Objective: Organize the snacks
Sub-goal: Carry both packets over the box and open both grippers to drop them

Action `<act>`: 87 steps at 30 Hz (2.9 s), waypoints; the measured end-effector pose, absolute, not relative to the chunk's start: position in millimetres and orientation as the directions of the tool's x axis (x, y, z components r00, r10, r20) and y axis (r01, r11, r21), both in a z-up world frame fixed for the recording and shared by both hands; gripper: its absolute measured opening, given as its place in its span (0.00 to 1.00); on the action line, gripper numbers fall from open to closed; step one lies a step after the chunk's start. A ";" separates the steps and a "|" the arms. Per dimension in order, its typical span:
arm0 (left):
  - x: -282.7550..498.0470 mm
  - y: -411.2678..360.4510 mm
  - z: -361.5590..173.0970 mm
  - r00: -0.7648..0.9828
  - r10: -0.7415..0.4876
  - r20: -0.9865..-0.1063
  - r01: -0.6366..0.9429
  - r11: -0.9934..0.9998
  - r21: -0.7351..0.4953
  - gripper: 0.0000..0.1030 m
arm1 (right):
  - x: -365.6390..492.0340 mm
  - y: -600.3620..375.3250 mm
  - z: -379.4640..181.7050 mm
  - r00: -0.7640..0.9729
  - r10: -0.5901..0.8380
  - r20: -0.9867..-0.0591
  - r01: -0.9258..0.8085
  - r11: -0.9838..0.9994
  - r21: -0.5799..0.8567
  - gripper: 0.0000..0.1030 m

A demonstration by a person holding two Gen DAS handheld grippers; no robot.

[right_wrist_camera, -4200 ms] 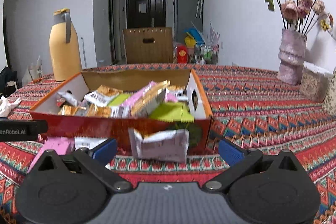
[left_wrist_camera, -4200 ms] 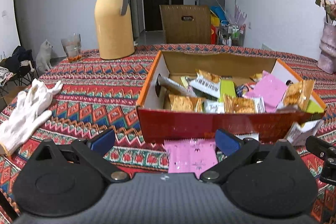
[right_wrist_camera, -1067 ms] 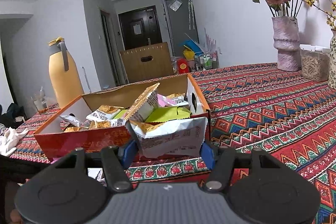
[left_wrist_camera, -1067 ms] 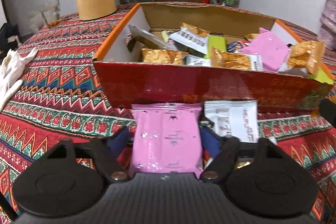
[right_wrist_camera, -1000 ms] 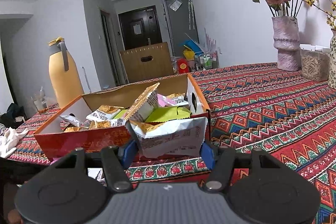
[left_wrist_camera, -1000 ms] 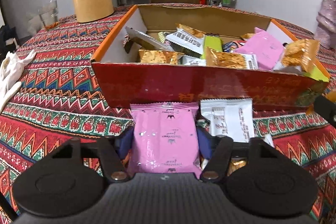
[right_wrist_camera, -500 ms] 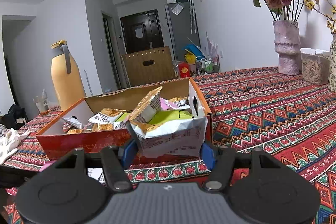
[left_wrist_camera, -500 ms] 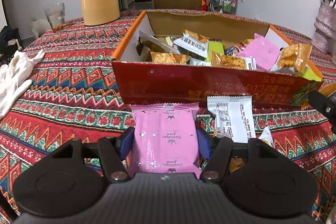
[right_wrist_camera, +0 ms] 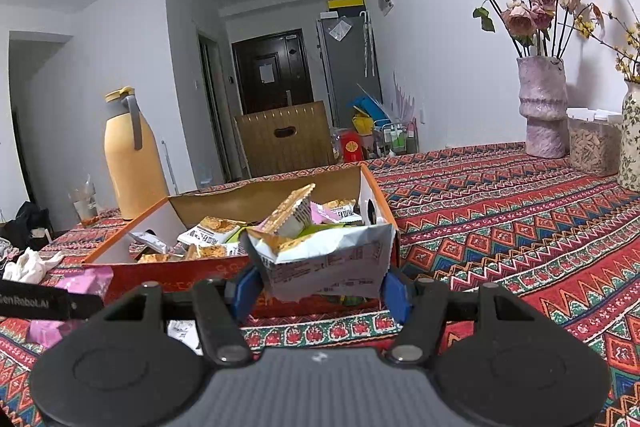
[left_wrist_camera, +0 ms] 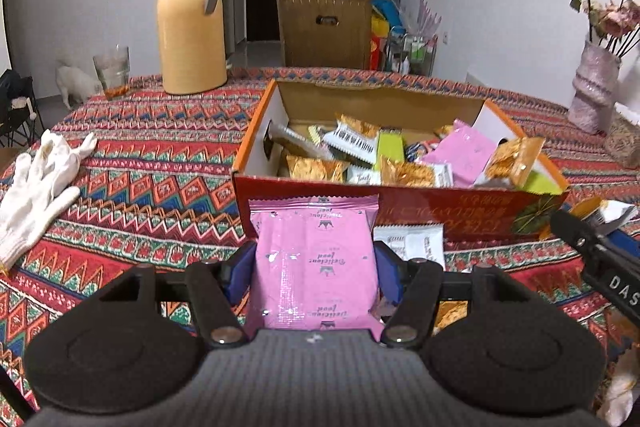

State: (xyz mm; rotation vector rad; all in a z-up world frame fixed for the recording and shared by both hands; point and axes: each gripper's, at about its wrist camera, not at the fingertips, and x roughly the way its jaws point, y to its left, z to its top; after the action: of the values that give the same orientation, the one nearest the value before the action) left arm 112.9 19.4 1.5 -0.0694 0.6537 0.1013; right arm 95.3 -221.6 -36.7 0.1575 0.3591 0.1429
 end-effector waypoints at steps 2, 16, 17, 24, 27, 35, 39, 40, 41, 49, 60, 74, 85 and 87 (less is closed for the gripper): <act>112.1 19.0 6.3 0.797 0.067 -0.600 -0.111 0.993 -0.035 0.61 | 93.3 -220.1 -33.5 0.928 0.168 -0.333 -0.113 0.978 0.177 0.60; 129.1 16.3 33.9 0.836 0.043 -0.547 -0.083 0.995 -0.048 0.61 | 105.1 -205.3 -1.1 0.944 0.172 -0.283 -0.132 0.979 0.157 0.61; 131.9 15.9 36.1 0.839 0.042 -0.543 -0.081 0.996 -0.048 0.61 | 106.8 -204.8 1.2 0.945 0.172 -0.278 -0.132 0.979 0.156 0.61; 153.1 15.9 47.9 0.852 0.037 -0.522 -0.074 0.996 -0.051 0.61 | 126.4 -202.4 19.2 0.955 0.162 -0.248 -0.129 0.981 0.143 0.61; 162.9 13.5 50.7 0.855 0.035 -0.517 -0.072 0.996 -0.051 0.61 | 138.3 -199.7 25.1 0.957 0.157 -0.245 -0.127 0.983 0.135 0.61; 192.6 8.2 54.1 0.859 0.032 -0.512 -0.066 0.997 -0.048 0.61 | 173.2 -195.2 33.5 0.958 0.142 -0.249 -0.115 0.986 0.119 0.61; 207.2 9.1 53.4 0.858 0.038 -0.513 -0.071 0.996 -0.045 0.61 | 190.6 -190.6 36.3 0.958 0.134 -0.251 -0.112 0.988 0.102 0.61; 211.3 9.6 52.9 0.857 0.040 -0.513 -0.074 0.996 -0.046 0.61 | 195.5 -189.2 37.0 0.959 0.132 -0.252 -0.111 0.989 0.097 0.61; 214.8 10.6 52.3 0.857 0.043 -0.513 -0.077 0.996 -0.046 0.61 | 199.8 -188.0 37.6 0.958 0.131 -0.253 -0.111 0.989 0.093 0.61; 237.4 12.5 29.7 0.861 0.083 -0.503 -0.117 0.992 -0.037 0.61 | 227.9 -179.8 24.8 0.953 0.119 -0.280 -0.102 0.992 0.074 0.62; 245.7 22.4 11.4 0.849 0.077 -0.523 -0.120 0.992 -0.049 0.62 | 238.3 -179.2 3.4 0.935 0.121 -0.334 -0.104 0.992 0.068 0.70; 236.5 22.1 16.3 0.870 0.122 -0.478 -0.162 0.986 -0.043 1.00 | 224.5 -197.5 8.4 0.945 0.116 -0.306 -0.078 0.988 0.134 1.00; 202.9 22.3 40.9 0.872 0.141 -0.469 -0.175 0.984 -0.028 1.00 | 202.1 -199.7 31.9 0.961 0.098 -0.258 -0.069 0.990 0.119 1.00; 192.6 23.2 44.8 0.872 0.144 -0.467 -0.174 0.984 -0.022 1.00 | 193.6 -200.9 34.9 0.961 0.099 -0.258 -0.070 0.990 0.120 1.00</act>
State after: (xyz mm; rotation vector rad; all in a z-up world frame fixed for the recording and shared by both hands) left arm 192.6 23.2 44.8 -0.0638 0.4828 0.1663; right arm 193.6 -200.9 34.9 0.1101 0.2670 0.0862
